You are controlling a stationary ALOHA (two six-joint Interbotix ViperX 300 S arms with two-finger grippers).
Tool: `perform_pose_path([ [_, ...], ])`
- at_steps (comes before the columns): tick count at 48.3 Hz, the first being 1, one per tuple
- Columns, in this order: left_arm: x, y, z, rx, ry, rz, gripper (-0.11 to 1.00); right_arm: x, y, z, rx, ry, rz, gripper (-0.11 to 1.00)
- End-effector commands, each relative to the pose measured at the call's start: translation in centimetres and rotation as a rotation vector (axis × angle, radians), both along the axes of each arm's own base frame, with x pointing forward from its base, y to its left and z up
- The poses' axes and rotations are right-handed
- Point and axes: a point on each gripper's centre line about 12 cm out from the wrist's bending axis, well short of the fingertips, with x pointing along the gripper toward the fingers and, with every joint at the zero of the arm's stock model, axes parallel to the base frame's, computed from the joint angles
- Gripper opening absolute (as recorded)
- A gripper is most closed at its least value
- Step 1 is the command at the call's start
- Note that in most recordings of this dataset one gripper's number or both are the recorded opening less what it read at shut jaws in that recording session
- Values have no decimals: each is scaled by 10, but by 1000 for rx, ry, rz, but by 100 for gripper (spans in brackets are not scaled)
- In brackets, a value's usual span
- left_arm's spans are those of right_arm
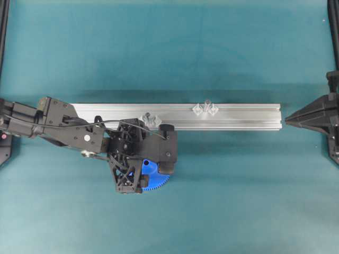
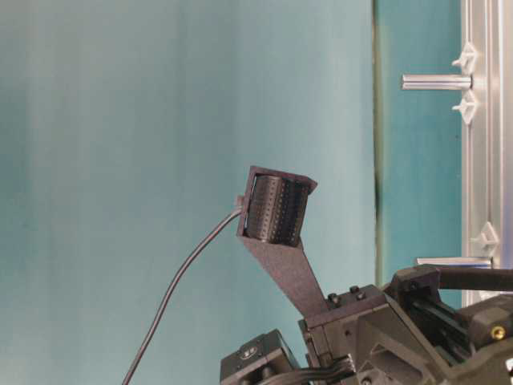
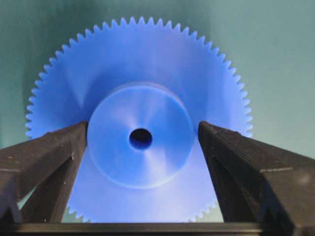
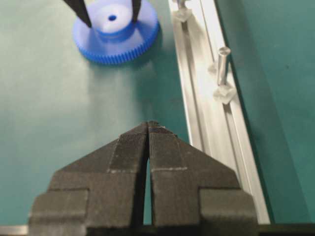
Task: Find the location of the shaft and insert the large gear.
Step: 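Lift the blue gear with the left gripper and tilt it upright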
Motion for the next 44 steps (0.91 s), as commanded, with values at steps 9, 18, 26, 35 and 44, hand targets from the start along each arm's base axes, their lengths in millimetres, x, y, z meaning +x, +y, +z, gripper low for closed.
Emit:
perform_pose_path([
  [9, 2, 0, 8, 0, -6, 1, 94, 2, 0, 3, 8, -11, -3, 2],
  [18, 3, 0, 5, -1, -1, 2, 94, 2, 0, 3, 8, -11, -3, 2],
  [26, 3, 0, 5, -1, -3, 2, 93, 2, 0, 3, 7, -11, -4, 2],
  [35, 1, 1, 2, 0, 9, 5, 76, 2, 0, 3, 10, -9, -3, 2],
  [44, 3, 0, 5, 2, -5, -3, 71, 2, 0, 3, 8, -11, -4, 2],
])
